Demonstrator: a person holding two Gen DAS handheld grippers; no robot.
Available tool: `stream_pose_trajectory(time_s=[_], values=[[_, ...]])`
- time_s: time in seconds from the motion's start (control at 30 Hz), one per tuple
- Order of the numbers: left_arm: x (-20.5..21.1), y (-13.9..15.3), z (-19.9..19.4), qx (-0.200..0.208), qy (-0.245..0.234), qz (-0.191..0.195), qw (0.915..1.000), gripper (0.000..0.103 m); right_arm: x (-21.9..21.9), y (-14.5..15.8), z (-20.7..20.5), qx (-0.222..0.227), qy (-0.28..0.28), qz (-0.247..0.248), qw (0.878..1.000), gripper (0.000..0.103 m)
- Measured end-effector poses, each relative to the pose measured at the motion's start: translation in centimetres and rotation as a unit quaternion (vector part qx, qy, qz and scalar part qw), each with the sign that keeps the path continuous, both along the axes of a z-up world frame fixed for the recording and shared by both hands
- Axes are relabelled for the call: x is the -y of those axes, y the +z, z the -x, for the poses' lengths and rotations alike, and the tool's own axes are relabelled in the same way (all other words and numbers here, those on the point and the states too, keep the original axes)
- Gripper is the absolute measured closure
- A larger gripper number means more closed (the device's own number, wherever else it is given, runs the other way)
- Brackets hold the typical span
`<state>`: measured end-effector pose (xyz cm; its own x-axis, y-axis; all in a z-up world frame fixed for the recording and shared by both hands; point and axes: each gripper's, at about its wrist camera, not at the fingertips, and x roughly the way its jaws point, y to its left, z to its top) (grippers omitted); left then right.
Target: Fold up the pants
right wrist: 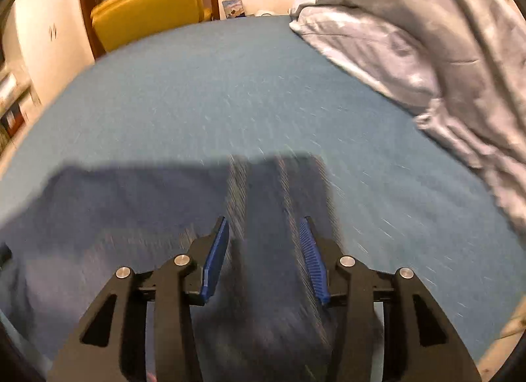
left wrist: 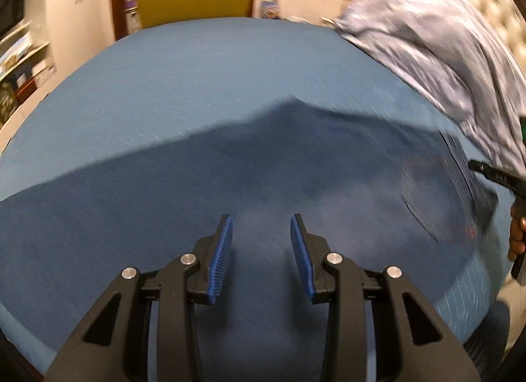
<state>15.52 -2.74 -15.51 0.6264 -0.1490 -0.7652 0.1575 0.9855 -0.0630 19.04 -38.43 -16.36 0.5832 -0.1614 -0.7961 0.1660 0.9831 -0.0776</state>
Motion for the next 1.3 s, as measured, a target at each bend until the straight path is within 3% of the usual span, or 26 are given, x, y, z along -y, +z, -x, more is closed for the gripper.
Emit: stream_pose_trajectory(time_s=[0.07,0.17,0.2,0.3,0.37,0.43,0.5,0.57,0.73,0.77,0.83,0.87,1.03,1.17,1.3], values=[[1.9,-1.6,1.0,-0.029,-0.019,-0.011,0.9993,0.063,1.1,-1.9,1.1,-0.034,-0.015,0.013,0.999,0.057],[3.5,-2.8,2.2,-0.024,-0.025,-0.046,0.9983,0.062,2.6,-2.4,2.7,-0.014,-0.009,-0.03,0.999,0.056],[3.6,-2.6,2.6,-0.023,-0.027,-0.043,0.9984,0.061,2.7,-1.9,3.0,-0.012,-0.012,-0.032,0.999,0.056],[3.2,-1.3,3.9,-0.005,-0.03,-0.011,0.9995,0.057,3.6,0.3,4.8,0.021,-0.037,-0.038,0.998,0.042],[2.9,-0.9,5.2,0.003,-0.042,-0.009,0.9991,0.053,4.7,0.4,5.7,0.019,-0.071,-0.055,0.996,0.041],[3.0,-1.7,5.6,-0.017,-0.042,-0.007,0.9989,0.053,4.8,0.6,6.4,0.018,-0.078,-0.054,0.995,0.041],[3.6,-3.2,5.8,-0.035,-0.043,-0.037,0.9978,0.053,2.8,1.5,7.2,0.03,-0.06,-0.031,0.997,0.041],[4.0,-3.2,6.1,-0.025,-0.041,-0.044,0.9979,0.052,0.2,1.9,7.5,0.029,-0.038,-0.009,0.999,0.04],[2.9,-2.5,6.6,-0.025,-0.02,-0.021,0.9993,0.051,-6.9,1.5,7.6,0.015,0.003,-0.027,1.0,0.027],[2.4,-2.2,6.8,-0.019,-0.01,-0.022,0.9995,0.049,-8.3,1.2,7.6,0.013,0.01,-0.024,1.0,0.025],[1.4,-1.9,6.8,-0.014,0.015,-0.018,0.9996,0.035,-10.8,0.5,7.4,0.004,0.033,-0.027,0.999,0.022],[0.9,-1.7,6.8,-0.015,0.024,-0.018,0.9994,0.034,-11.9,0.1,7.3,0.001,0.042,-0.027,0.999,0.019],[-0.9,-2.8,5.8,-0.047,0.061,-0.011,0.997,0.021,-14.0,-2.0,6.8,-0.024,0.046,-0.022,0.998,0.015],[-0.2,-3.2,5.5,-0.046,0.053,-0.023,0.9973,0.008,-14.1,-2.9,6.9,-0.03,0.044,-0.019,0.998,0.014],[0.5,-3.6,5.2,-0.048,0.058,-0.035,0.9966,0.002,-13.8,-3.1,6.7,-0.038,0.036,-0.023,0.998,0.011]])
